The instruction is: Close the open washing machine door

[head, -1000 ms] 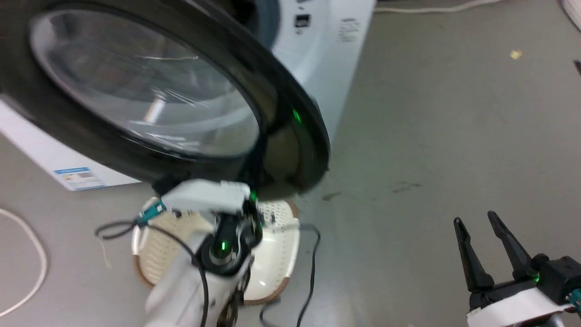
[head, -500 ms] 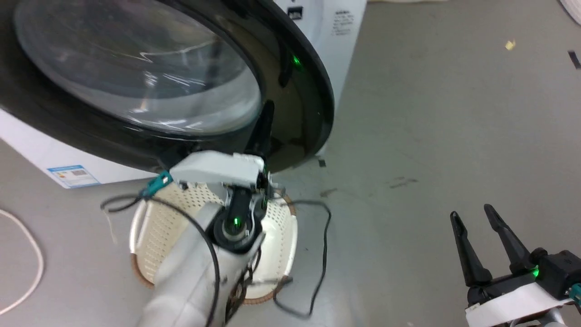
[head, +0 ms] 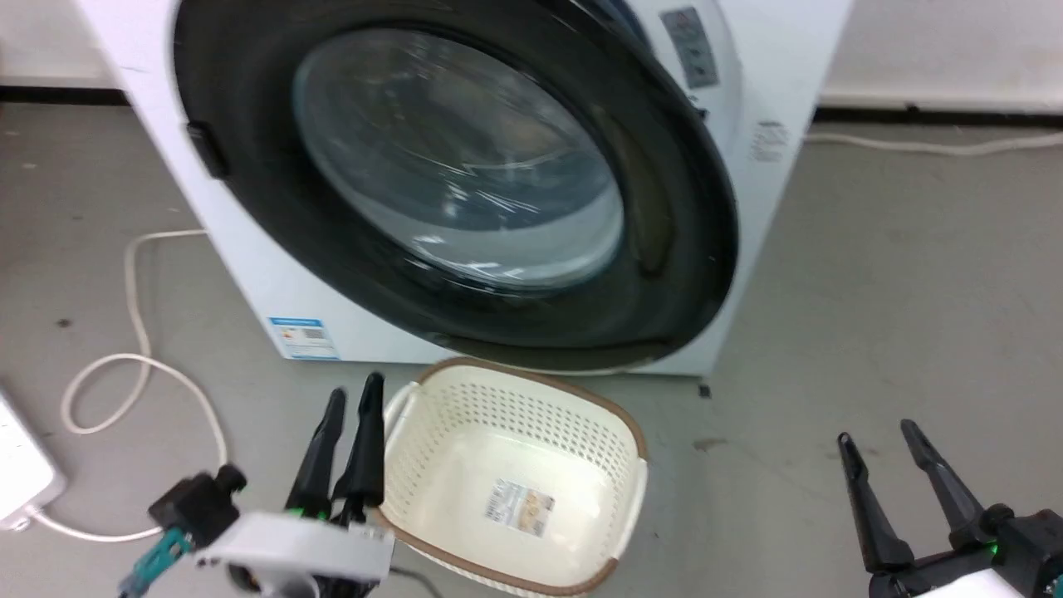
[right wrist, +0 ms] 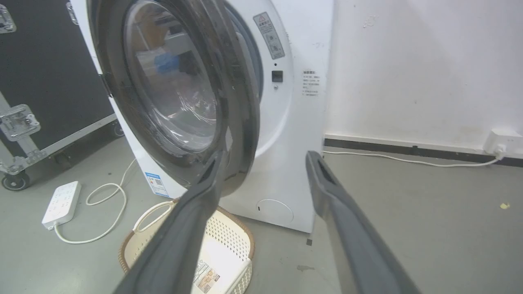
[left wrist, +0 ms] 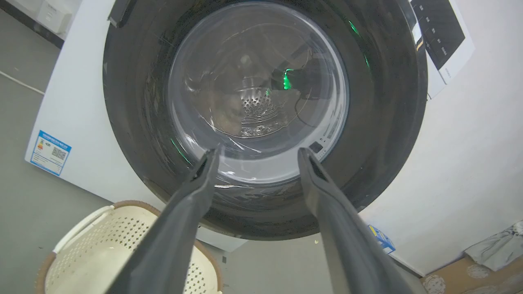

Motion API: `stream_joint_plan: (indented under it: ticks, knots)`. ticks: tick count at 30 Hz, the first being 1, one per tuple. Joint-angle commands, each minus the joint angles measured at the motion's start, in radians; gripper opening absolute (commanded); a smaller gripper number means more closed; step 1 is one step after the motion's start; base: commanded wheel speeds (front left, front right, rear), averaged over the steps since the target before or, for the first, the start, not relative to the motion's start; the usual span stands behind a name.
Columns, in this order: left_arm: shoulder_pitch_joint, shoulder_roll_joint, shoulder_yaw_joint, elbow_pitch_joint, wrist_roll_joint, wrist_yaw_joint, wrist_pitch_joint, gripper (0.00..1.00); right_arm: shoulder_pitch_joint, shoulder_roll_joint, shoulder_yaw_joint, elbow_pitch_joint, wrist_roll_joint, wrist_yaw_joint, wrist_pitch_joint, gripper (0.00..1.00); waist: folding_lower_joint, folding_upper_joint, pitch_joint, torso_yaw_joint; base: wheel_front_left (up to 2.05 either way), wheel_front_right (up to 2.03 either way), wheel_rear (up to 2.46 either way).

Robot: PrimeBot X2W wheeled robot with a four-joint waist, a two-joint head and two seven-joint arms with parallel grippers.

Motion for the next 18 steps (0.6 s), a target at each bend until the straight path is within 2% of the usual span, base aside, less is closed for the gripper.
stream_joint_plan:
  ticks: [1, 7, 10, 13, 16, 17, 18]
  knots:
    - [0.025, -0.01, 0.021, -0.019, 0.049, -0.004, -0.004, 1.0, 0.014, 0.003, 0.002, -0.008, -0.007, 0.001, -0.005, 1.0, 0.0002, -0.0001, -0.039, 0.042, 0.0, 0.0, 0.0]
    - [0.12, -0.056, 0.123, -0.076, 0.331, -0.004, -0.004, 1.0, 0.03, 0.013, 0.014, -0.016, -0.023, 0.001, -0.005, 1.0, 0.0002, -0.0001, -0.063, 0.075, 0.0, 0.0, 0.0]
    - [0.151, -0.055, 0.144, -0.085, 0.542, -0.002, -0.004, 1.0, 0.036, 0.016, 0.023, -0.015, -0.027, 0.001, -0.005, 1.0, 0.0002, -0.0001, -0.069, 0.086, 0.0, 0.0, 0.0]
    - [0.166, -0.046, 0.131, -0.089, 0.723, 0.022, -0.004, 1.0, 0.036, 0.008, 0.05, -0.02, -0.029, 0.001, -0.005, 1.0, 0.0002, -0.0001, -0.065, 0.096, 0.0, 0.0, 0.0]
    - [0.175, -0.053, 0.136, -0.108, 0.806, 0.051, -0.004, 1.0, 0.032, -0.002, 0.077, -0.025, -0.029, 0.001, -0.005, 1.0, 0.0002, -0.0001, -0.058, 0.105, 0.0, 0.0, 0.0]
    - [0.178, -0.055, 0.136, -0.112, 0.826, 0.058, -0.004, 1.0, 0.028, -0.008, 0.09, -0.027, -0.027, 0.001, -0.005, 0.71, 0.0002, -0.0001, -0.055, 0.108, 0.0, 0.0, 0.0]
    - [0.183, -0.057, 0.134, -0.119, 0.845, 0.066, -0.004, 1.0, 0.022, -0.014, 0.103, -0.03, -0.024, 0.001, -0.005, 0.22, 0.0002, -0.0001, -0.051, 0.112, 0.0, 0.0, 0.0]
